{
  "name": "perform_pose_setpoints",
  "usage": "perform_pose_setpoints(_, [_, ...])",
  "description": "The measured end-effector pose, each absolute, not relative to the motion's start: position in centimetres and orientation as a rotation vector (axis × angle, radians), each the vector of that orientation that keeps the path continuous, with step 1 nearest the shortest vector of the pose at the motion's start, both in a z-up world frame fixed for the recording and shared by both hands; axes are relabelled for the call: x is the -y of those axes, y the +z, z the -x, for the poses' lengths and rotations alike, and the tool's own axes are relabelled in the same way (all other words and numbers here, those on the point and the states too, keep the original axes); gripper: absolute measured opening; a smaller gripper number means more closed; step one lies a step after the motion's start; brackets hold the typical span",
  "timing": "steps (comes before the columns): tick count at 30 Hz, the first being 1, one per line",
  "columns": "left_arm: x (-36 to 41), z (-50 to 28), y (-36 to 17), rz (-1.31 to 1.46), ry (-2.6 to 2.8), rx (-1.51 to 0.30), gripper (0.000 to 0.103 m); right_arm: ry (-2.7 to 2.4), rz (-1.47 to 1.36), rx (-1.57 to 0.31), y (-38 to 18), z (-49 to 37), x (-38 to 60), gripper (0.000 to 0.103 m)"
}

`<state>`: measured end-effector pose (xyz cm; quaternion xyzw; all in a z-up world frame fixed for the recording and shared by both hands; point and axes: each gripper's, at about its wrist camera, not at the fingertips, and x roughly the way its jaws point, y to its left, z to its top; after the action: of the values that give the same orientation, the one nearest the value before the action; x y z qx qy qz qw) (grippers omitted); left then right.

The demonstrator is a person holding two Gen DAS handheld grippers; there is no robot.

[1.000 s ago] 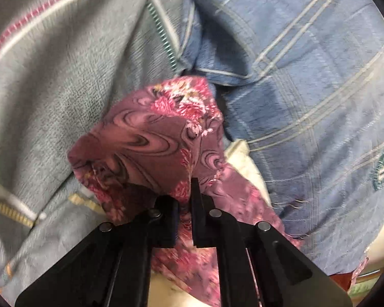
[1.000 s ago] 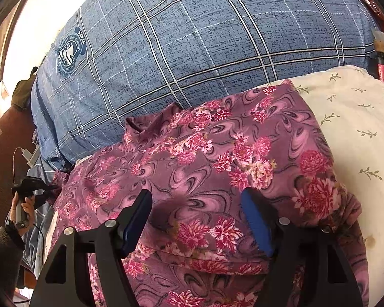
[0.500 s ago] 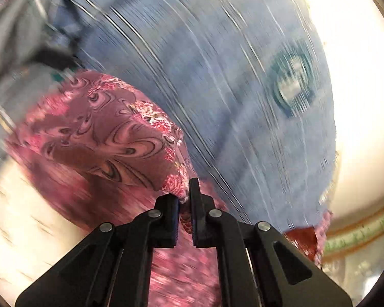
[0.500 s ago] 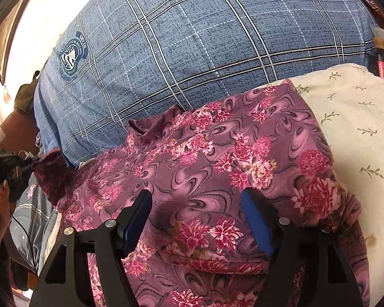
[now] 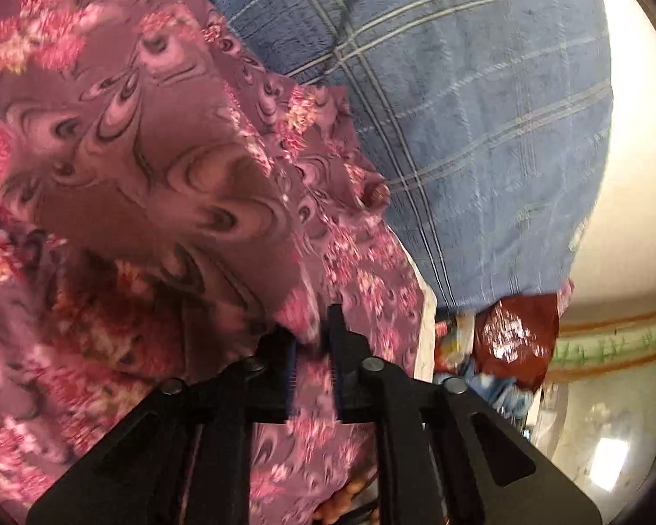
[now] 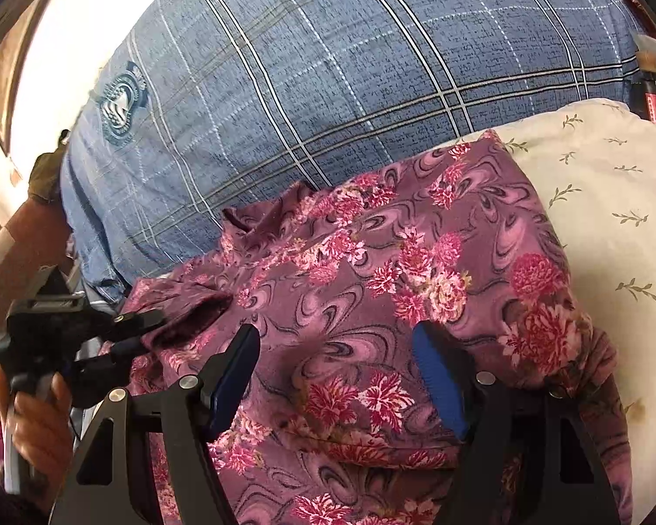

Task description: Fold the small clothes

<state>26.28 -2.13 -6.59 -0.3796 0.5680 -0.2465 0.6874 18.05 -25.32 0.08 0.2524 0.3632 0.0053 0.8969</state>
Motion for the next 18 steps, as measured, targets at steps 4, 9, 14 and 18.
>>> perform_pose_setpoints(4, [-1.3, -24.6, -3.3, 0.749, -0.562, -1.186, 0.063, 0.089, -0.551, -0.719, 2.3, -18.4, 23.7, 0.075])
perform_pose_setpoints(9, [-7.2, -23.7, -2.1, 0.656, -0.447, -1.104, 0.066, 0.328, -0.649, -0.837, 2.8, -22.7, 18.4, 0.075])
perform_pose_setpoints(14, [-11.6, -23.4, -3.6, 0.746, -0.371, -1.105, 0.066, 0.348, -0.803, -0.986, 0.2, -27.4, 14.5, 0.051])
perform_pose_setpoints(18, [-12.2, -23.7, -4.5, 0.766, -0.341, -1.105, 0.065, 0.332, -0.890, -0.943, -0.6, -27.8, 14.4, 0.014])
